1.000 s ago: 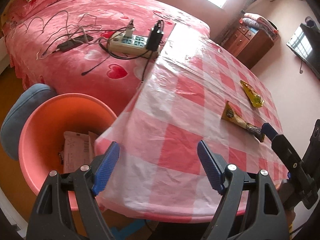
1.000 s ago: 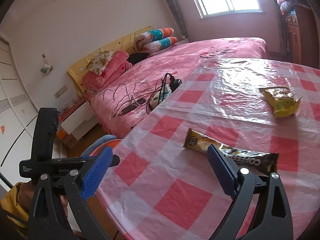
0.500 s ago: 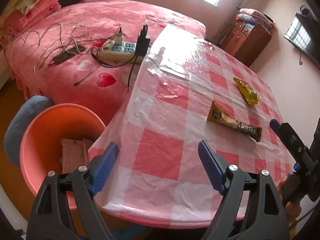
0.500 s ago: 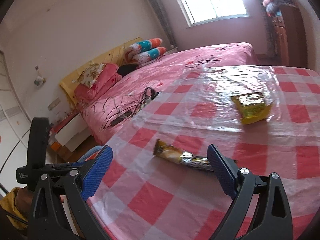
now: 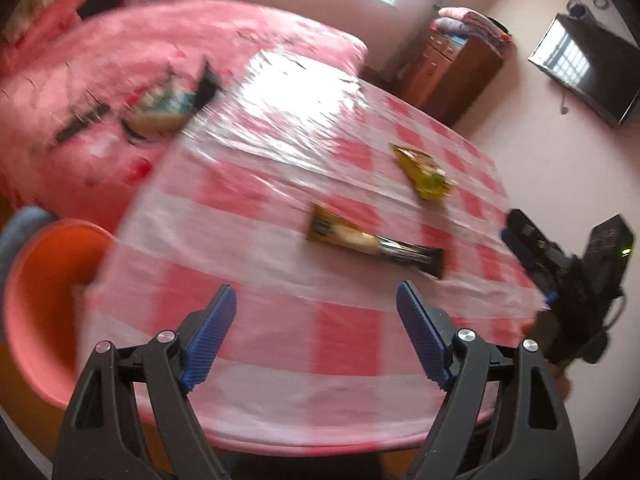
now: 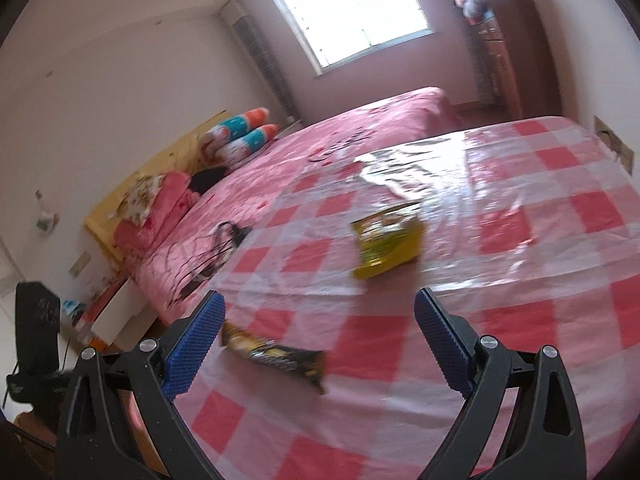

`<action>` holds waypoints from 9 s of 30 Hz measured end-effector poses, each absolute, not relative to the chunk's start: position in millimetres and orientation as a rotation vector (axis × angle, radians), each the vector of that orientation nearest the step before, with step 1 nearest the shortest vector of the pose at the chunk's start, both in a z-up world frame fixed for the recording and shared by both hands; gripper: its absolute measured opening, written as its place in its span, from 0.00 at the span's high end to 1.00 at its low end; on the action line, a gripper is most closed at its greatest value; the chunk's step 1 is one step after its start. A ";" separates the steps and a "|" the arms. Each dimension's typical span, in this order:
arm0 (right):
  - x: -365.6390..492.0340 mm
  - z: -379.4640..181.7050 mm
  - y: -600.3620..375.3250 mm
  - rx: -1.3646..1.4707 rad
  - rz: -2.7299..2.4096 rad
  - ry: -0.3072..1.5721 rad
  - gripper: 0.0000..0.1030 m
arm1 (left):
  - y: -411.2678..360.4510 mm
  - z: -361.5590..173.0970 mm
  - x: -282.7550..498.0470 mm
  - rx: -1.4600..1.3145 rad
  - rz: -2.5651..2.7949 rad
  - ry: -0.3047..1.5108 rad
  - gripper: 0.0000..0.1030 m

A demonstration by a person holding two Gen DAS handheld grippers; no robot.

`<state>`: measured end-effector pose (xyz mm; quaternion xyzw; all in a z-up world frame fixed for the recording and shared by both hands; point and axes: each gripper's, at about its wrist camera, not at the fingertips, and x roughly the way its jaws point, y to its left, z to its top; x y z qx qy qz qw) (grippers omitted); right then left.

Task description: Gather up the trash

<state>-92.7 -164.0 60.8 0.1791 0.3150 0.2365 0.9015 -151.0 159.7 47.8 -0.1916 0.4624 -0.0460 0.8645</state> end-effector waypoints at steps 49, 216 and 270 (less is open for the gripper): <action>-29.5 23.9 -197.0 0.555 0.432 0.838 0.08 | 48.9 4.7 -30.9 0.004 -0.097 0.911 0.71; -123.1 56.6 91.3 0.075 0.783 0.820 0.11 | 344.8 30.4 -209.5 -0.304 0.339 0.714 0.10; -90.4 57.0 -162.2 0.150 0.186 0.632 0.10 | 81.9 66.2 -86.0 -0.114 -0.060 0.758 0.07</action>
